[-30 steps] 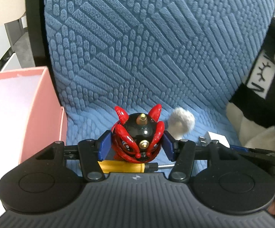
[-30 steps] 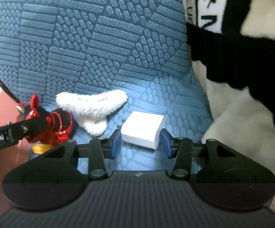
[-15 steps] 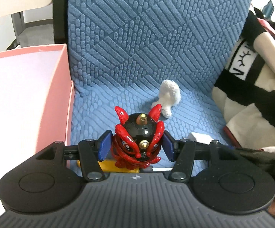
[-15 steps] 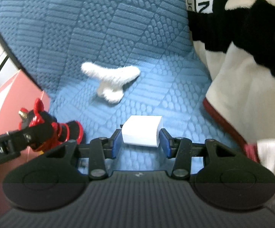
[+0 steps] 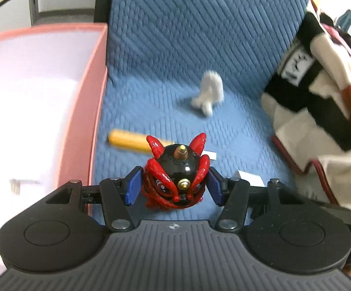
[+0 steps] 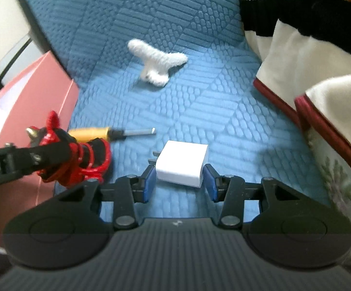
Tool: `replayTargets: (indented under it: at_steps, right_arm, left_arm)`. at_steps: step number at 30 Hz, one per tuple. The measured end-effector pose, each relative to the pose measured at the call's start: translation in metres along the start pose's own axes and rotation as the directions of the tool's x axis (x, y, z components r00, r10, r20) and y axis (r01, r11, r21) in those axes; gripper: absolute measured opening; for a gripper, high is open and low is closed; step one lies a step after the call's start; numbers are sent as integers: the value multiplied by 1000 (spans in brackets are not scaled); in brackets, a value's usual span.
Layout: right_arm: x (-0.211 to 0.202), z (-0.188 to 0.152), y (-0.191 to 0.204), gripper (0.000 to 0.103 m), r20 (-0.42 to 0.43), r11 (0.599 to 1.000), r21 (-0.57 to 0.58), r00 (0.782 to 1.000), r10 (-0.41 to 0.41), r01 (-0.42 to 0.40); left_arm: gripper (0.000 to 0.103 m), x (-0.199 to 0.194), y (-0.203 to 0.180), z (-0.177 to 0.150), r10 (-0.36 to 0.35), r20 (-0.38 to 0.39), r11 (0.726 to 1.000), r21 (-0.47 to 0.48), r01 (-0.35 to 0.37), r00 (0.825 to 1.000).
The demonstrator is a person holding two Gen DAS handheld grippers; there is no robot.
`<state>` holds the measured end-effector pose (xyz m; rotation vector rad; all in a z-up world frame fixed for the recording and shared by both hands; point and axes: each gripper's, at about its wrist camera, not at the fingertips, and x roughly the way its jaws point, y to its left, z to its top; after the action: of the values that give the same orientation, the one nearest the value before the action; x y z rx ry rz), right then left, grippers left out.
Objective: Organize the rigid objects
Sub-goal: 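Lift the red lion with the left gripper while the right gripper lifts the small charger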
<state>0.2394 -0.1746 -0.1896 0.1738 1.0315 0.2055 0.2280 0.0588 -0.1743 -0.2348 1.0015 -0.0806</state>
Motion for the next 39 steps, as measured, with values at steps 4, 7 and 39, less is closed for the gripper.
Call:
replayTargets:
  at_steps: [4, 7, 39]
  right_arm:
    - [-12, -17, 2, 47, 0, 1000, -10, 1000, -6, 6]
    - [-18, -27, 3, 46, -7, 1000, -14, 1000, -1, 1]
    - [4, -36, 12, 60, 29, 998, -35, 998, -51, 52]
  left_arm:
    - [62, -2, -1, -18, -3, -33, 1000, 0, 3, 999]
    - [62, -5, -5, -29, 2, -37, 1000, 16, -1, 999]
    - [69, -7, 1, -46, -30, -28, 996, -85, 28, 999]
